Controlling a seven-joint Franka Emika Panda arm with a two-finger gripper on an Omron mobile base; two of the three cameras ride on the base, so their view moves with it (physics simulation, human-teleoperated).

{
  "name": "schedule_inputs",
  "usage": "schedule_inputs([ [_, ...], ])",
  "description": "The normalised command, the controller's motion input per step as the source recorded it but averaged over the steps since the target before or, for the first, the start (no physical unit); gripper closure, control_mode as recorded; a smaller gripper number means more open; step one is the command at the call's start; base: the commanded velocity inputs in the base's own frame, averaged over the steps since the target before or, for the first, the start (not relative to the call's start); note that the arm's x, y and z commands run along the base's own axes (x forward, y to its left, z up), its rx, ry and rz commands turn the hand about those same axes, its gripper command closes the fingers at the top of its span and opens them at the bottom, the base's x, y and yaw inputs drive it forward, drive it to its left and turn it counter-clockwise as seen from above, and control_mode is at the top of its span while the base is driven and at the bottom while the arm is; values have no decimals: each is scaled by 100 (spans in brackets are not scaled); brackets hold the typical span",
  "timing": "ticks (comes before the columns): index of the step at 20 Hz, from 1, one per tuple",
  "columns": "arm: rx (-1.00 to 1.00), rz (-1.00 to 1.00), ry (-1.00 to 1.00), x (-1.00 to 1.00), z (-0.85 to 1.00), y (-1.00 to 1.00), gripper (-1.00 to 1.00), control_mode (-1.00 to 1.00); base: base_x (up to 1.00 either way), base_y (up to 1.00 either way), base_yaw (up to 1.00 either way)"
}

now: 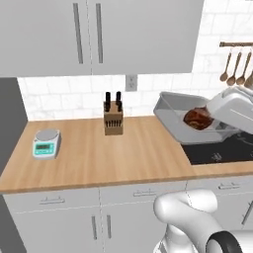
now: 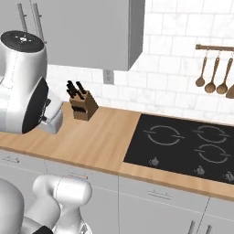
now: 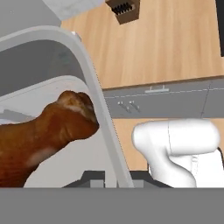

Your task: Take the meat container that has the chicken drumstick and place it on the second highest rack of the freezer. Then take the vegetable container that has the carrot and lemon and place it on the highest rack of the freezer.

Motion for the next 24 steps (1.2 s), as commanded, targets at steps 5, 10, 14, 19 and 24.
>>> schedule_inputs([
  [5, 0, 0, 0, 0, 0, 0, 100, 100, -19, 0, 21],
  [10, 0, 0, 0, 0, 0, 0, 100, 100, 17, 1, 79],
  [14, 0, 0, 0, 0, 0, 0, 100, 100, -12, 0, 100],
  [19, 0, 0, 0, 0, 0, 0, 100, 100, -6, 0, 100],
  [24, 0, 0, 0, 0, 0, 0, 100, 100, 0, 5, 100],
])
